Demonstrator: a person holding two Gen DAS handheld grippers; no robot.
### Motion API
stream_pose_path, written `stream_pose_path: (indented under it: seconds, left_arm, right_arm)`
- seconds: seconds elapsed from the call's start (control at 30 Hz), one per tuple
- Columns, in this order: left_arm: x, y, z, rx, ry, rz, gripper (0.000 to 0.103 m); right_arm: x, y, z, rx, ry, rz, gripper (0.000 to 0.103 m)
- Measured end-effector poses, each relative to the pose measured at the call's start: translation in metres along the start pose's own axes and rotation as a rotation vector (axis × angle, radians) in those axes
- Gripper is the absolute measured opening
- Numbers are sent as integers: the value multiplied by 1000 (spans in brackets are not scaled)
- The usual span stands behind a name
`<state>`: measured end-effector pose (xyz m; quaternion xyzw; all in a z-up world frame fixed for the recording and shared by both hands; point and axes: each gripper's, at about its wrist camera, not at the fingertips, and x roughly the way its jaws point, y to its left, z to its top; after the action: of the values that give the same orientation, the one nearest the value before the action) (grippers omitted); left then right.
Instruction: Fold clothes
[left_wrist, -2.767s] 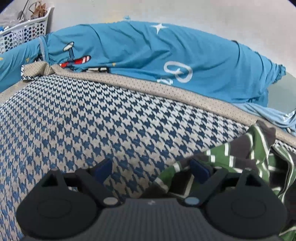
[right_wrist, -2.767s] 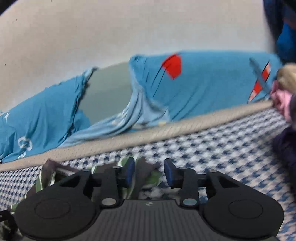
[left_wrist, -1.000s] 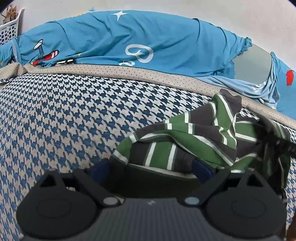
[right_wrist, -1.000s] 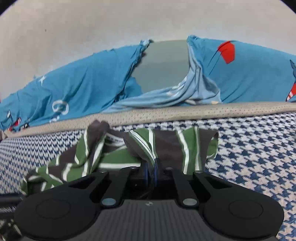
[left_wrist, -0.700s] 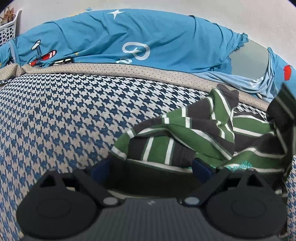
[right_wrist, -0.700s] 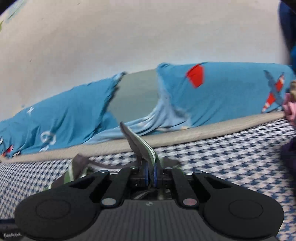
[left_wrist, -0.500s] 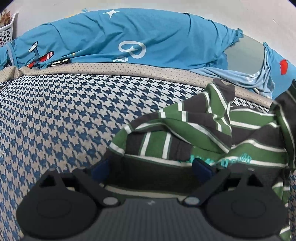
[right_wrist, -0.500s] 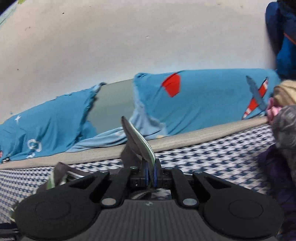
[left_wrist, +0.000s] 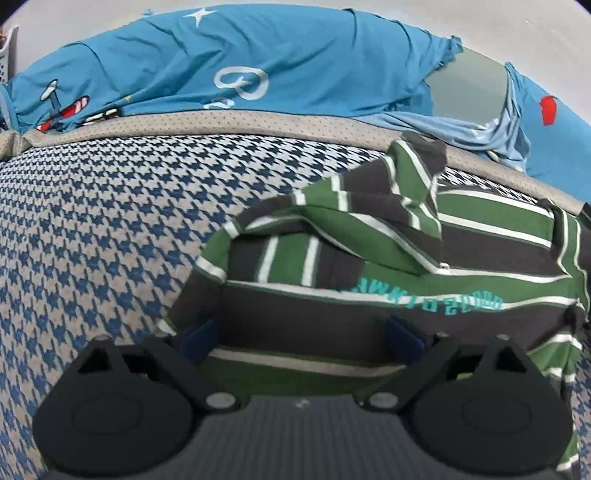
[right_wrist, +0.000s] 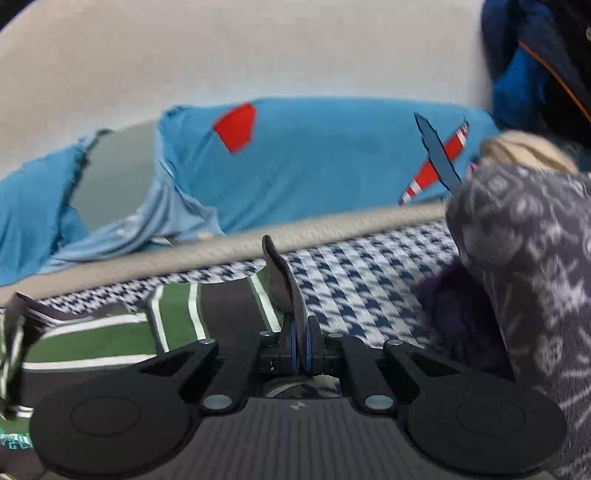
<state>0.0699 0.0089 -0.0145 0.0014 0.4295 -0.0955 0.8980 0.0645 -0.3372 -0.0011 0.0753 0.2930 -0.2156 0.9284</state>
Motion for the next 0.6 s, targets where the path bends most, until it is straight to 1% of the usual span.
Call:
stream_pose_path:
  seconds: [0.1, 0.2, 0.23, 0.33, 0.4, 0.47, 0.53, 0.6]
  left_arm:
    - [-1, -3, -1, 11, 2, -8, 97]
    - [-3, -5, -3, 23, 6, -23, 97]
    - [-3, -5, -4, 27, 7, -29, 97]
    - [-7, -6, -6, 48, 2, -41, 97]
    - [-10, -6, -8, 61, -3, -45, 97]
    - [-13, -4, -11, 66, -5, -54, 97]
    - [-15, -4, -14, 68, -6, -63, 97]
    - [-18, -3, -18, 75, -9, -67, 97]
  right_arm:
    - [0, 0, -2, -31, -4, -39, 6]
    - [2, -6, -4, -17, 12, -105, 7]
    - [3, -9, -3, -6, 15, -116, 7]
    - [-6, -13, 1, 15, 3, -65, 8]
    - [-14, -11, 1, 2, -9, -28, 12]
    - [-22, -9, 1, -19, -14, 13, 13]
    - [-30, -8, -1, -30, -2, 64, 14]
    - [-36, -8, -5, -27, 21, 114, 18]
